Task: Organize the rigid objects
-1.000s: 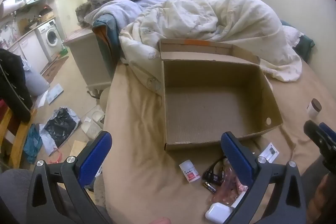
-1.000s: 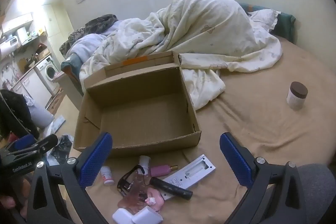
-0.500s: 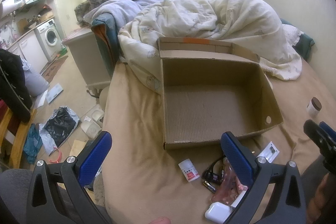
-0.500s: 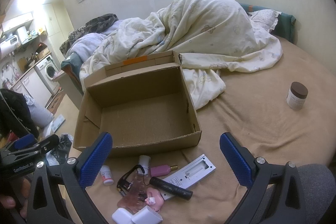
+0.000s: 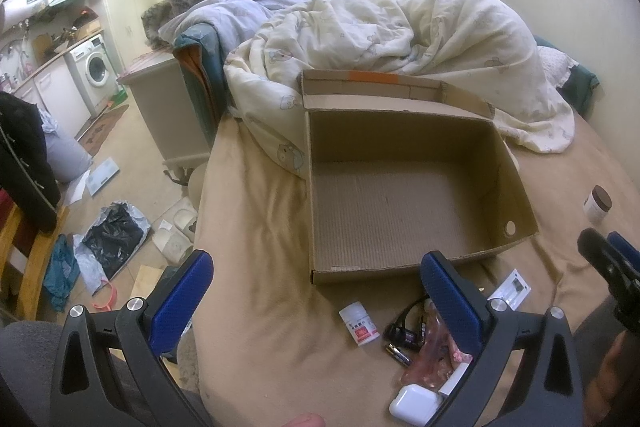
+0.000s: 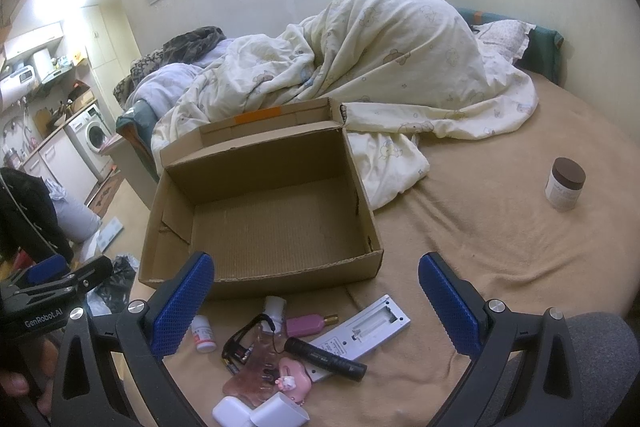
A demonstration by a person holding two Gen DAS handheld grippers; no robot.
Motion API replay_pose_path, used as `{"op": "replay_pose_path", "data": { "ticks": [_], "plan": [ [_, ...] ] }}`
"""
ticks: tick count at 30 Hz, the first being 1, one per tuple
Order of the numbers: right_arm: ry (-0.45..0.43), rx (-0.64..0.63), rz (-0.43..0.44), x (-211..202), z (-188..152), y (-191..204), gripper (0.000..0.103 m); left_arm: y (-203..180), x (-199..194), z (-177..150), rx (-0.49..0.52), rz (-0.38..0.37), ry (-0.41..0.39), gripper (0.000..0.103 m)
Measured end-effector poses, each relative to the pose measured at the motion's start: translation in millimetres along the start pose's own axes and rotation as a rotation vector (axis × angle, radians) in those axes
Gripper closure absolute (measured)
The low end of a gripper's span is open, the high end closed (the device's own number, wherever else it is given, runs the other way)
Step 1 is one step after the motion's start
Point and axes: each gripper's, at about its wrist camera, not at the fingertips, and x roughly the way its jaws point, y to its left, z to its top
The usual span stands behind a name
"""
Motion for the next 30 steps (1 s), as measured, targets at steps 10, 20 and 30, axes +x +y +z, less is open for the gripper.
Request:
{"op": "replay_pose_path", "data": {
  "ticks": [10, 20, 30],
  "plan": [
    [-0.004, 0.002, -0.001, 0.1, -1.2, 0.2, 0.000, -0.4, 0.7, -3.0, 0.000, -0.002, 0.003, 0.000],
    [-0.006, 0.001, -0.005, -1.6, 0.6, 0.9, 0.000, -0.7, 1.0, -3.1, 0.000, -0.002, 0.004, 0.000],
    [-0.009, 0.019, -0.004, -2.5, 2.5, -2.1, 0.000, -0.3, 0.6, -2.8, 0.000, -0.004, 0.005, 0.000]
  ]
}}
